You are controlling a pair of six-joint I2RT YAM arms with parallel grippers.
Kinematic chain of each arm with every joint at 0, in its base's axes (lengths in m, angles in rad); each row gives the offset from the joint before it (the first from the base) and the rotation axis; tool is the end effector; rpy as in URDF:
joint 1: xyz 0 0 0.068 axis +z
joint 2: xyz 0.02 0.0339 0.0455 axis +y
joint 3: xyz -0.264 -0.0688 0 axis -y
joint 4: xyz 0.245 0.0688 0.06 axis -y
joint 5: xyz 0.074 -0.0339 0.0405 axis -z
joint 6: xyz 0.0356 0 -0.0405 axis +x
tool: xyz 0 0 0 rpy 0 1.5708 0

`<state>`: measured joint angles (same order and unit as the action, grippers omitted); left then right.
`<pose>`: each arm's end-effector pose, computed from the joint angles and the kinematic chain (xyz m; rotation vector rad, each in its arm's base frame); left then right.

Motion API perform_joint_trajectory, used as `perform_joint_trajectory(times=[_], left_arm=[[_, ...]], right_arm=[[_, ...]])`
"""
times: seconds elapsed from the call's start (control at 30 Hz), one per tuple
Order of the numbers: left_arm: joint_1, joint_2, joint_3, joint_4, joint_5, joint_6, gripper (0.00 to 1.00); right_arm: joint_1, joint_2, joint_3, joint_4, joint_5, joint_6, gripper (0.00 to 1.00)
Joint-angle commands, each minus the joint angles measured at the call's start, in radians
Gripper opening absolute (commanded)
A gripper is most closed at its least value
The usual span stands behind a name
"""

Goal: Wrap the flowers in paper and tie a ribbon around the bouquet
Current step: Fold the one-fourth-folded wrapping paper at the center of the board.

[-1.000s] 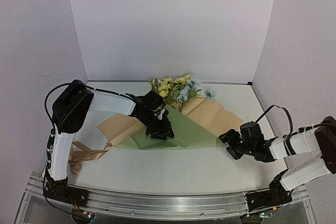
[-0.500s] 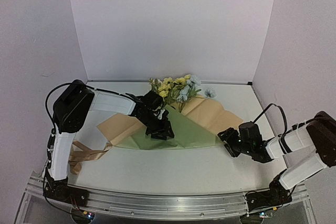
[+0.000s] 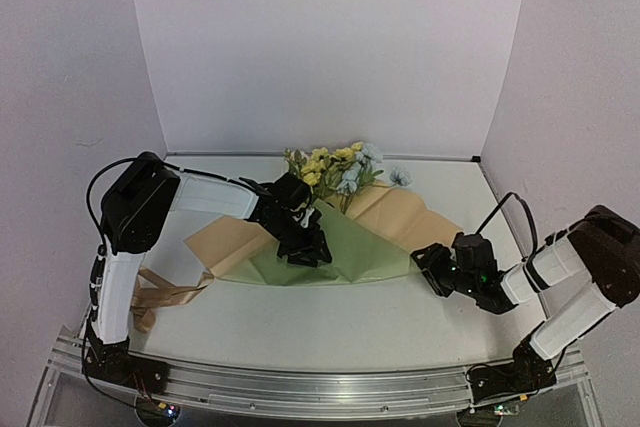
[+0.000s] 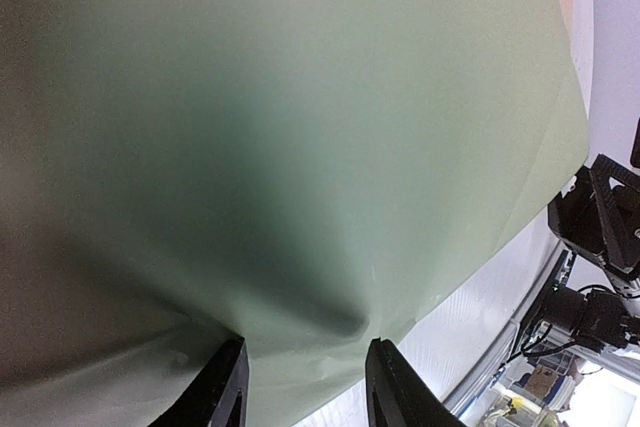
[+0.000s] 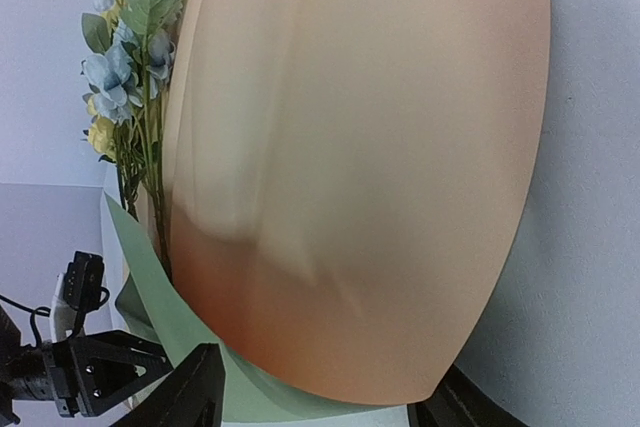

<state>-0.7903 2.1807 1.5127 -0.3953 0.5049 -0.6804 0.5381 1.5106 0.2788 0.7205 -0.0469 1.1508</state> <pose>0.3057 -0.3332 0.1333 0.3544 2.8961 -1.0634 0.2033 0.1233 0.1123 0.6540 2.1709 1.0278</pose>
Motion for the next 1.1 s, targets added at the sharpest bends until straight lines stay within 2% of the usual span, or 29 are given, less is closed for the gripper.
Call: perform_joint_trajectory(times=[0.0,0.07,0.23,0.33,0.4,0.53,0.73,1.07], left_arm=[[0.006,0.011,0.035,-0.016,0.000,0.007,0.42],[0.006,0.013,0.037,-0.016,0.001,0.006,0.42],[0.006,0.020,0.044,-0.017,0.004,0.005,0.42],[0.006,0.022,0.049,-0.020,0.005,0.006,0.42],[0.006,0.024,0.052,-0.022,0.004,0.007,0.42],[0.006,0.026,0.053,-0.022,0.008,0.007,0.42],[0.006,0.029,0.053,-0.020,0.010,0.004,0.42],[0.006,0.026,0.058,-0.022,0.014,0.008,0.42]], right_arm=[[0.002,0.016,-0.040,0.123,-0.001,-0.009,0.62],[0.006,0.006,-0.055,0.132,0.008,-0.012,0.64],[0.013,-0.006,-0.081,0.171,0.030,-0.027,0.77],[0.017,0.005,-0.076,0.196,0.017,-0.043,0.80],[0.020,0.022,-0.068,0.207,0.008,-0.056,0.76],[0.023,0.059,-0.062,0.238,-0.011,-0.077,0.63],[0.028,0.089,-0.084,0.300,-0.006,-0.083,0.56],[0.030,0.094,-0.074,0.302,0.006,-0.080,0.31]])
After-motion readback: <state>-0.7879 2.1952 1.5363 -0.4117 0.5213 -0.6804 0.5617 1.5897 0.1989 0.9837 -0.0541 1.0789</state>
